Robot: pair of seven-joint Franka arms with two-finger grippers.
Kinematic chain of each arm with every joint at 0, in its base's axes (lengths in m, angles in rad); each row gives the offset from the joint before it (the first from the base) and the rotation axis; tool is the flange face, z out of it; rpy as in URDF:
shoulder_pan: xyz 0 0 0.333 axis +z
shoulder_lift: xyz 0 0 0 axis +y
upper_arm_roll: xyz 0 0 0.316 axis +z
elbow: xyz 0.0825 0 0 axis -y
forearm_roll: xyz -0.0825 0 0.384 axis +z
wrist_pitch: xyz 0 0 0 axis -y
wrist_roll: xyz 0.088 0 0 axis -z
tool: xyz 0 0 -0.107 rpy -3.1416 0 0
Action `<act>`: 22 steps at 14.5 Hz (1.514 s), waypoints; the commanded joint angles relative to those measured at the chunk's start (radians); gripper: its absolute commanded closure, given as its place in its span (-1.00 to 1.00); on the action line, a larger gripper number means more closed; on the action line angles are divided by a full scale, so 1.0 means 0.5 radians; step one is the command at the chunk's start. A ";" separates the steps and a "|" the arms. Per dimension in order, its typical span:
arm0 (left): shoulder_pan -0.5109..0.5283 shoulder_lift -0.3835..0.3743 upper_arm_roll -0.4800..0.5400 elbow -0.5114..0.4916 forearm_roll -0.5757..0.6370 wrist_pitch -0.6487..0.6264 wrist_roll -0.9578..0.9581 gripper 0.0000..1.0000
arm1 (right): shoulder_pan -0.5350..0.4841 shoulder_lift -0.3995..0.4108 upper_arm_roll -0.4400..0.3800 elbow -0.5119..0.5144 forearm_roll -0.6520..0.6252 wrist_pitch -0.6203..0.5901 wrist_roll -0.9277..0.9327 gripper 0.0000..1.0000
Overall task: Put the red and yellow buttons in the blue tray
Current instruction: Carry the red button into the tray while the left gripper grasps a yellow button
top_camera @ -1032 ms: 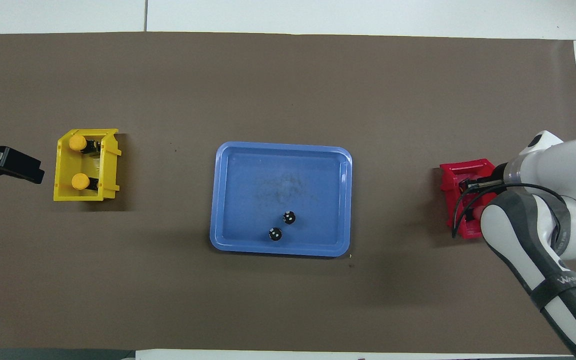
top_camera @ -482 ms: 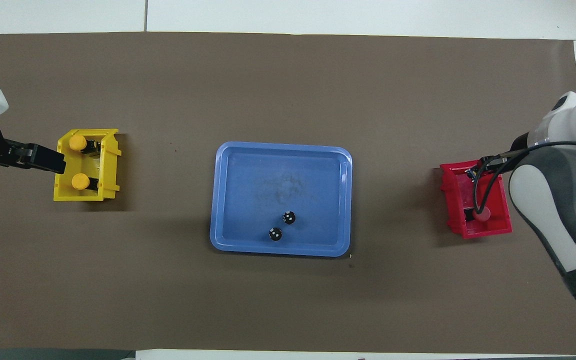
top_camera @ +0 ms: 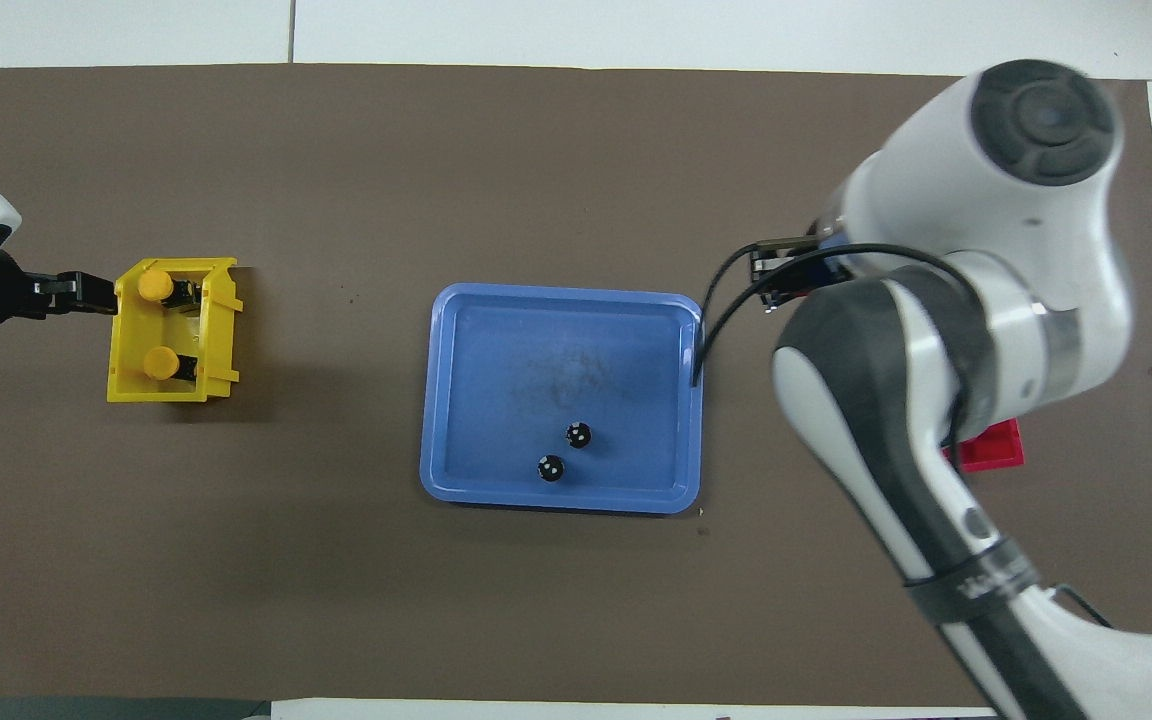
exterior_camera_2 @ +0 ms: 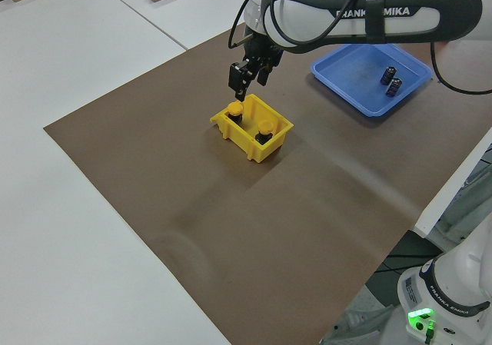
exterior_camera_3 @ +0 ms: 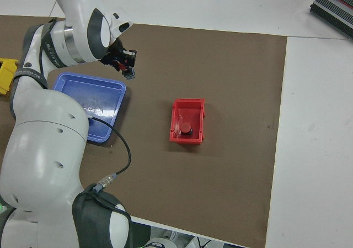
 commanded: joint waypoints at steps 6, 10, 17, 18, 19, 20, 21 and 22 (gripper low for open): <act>-0.048 0.264 -0.018 0.016 0.011 0.319 -0.112 -0.43 | 0.463 0.362 -0.017 0.065 -0.044 0.320 0.657 0.54; -0.067 0.279 -0.024 0.016 0.011 0.344 -0.115 -0.42 | 0.487 0.414 -0.017 0.037 -0.044 0.387 0.682 0.52; -0.091 0.322 -0.021 0.000 0.008 0.411 -0.143 -0.42 | 0.481 0.392 -0.014 -0.135 -0.044 0.611 0.706 -0.03; -0.088 0.326 -0.021 0.003 0.008 0.414 -0.139 -0.40 | 0.481 0.392 -0.017 -0.119 -0.044 0.599 0.706 -0.22; -0.085 0.329 -0.018 0.003 0.008 0.414 -0.133 -0.32 | 0.478 0.392 -0.017 -0.083 -0.044 0.578 0.706 -0.33; -0.073 0.338 -0.018 0.003 0.008 0.414 -0.130 -0.05 | 0.460 0.392 -0.017 -0.019 -0.044 0.523 0.700 -0.34; -0.070 0.347 -0.018 0.003 0.008 0.417 -0.130 0.44 | 0.448 0.392 -0.029 0.055 -0.047 0.428 0.694 -0.34; -0.064 0.347 -0.018 0.010 0.008 0.399 -0.127 0.93 | 0.414 0.374 -0.044 0.132 -0.053 0.297 0.649 -0.34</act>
